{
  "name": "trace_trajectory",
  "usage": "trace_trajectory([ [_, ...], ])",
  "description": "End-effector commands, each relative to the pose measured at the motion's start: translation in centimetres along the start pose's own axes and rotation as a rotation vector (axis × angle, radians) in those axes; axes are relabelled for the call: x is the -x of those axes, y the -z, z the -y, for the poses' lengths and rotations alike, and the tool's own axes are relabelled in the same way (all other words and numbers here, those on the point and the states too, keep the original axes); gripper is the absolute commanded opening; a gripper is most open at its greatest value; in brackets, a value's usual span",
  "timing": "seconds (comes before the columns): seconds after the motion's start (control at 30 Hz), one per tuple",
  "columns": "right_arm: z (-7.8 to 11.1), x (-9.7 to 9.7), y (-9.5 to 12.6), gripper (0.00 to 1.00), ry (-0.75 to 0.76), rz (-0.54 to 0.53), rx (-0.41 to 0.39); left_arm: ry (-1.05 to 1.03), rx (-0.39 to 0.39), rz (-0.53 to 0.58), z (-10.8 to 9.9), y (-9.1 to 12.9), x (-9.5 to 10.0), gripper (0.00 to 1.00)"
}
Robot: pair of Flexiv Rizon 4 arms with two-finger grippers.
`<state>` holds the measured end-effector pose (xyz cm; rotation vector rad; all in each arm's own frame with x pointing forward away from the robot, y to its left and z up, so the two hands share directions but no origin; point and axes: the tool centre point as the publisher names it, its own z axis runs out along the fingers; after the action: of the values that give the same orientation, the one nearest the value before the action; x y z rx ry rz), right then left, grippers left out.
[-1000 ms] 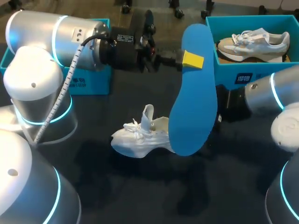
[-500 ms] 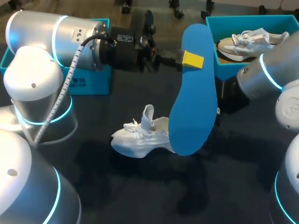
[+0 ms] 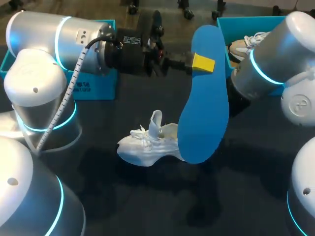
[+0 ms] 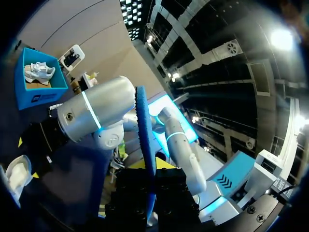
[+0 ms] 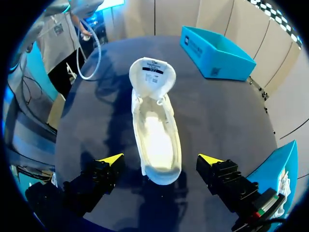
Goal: Take the shoe out of the shoebox, open the shoe tongue, remove and reinsert the insole, then place the shoe into the shoebox
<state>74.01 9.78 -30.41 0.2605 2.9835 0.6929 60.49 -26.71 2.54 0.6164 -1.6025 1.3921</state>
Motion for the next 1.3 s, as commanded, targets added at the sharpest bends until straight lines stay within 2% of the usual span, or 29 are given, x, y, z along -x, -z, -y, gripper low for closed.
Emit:
trace_trajectory([
  [0.03, -1.1, -0.1, -0.3, 1.0, 0.005, 0.001, -0.172, 0.0, -0.002, 0.001, -0.2, 0.0, 0.0, 0.0],
  [0.17, -1.4, -0.2, -0.5, 1.0, 0.009, -0.003, -0.214, 0.0, -0.002, 0.001, -0.2, 0.0, 0.0, 0.0],
  [0.43, -1.1, -0.2, -0.5, 1.0, 0.008, -0.007, -0.237, 0.0, -0.002, 0.001, -0.2, 0.0, 0.0, 0.0],
  [0.7, -0.1, -0.3, -0.7, 1.0, -0.024, -0.028, -0.196, 0.0, -0.002, 0.001, -0.2, 0.0, 0.0, 0.0],
  [1.2, -0.1, -0.3, -0.7, 1.0, -0.024, -0.028, -0.196, 0.0, -0.002, 0.001, -0.2, 0.0, 0.0, 0.0],
  [1.3, -0.9, 0.6, -1.4, 1.0, -0.026, -0.03, -0.239, 0.0, -0.002, 0.001, -0.2, 0.0, 0.0, 0.0],
])
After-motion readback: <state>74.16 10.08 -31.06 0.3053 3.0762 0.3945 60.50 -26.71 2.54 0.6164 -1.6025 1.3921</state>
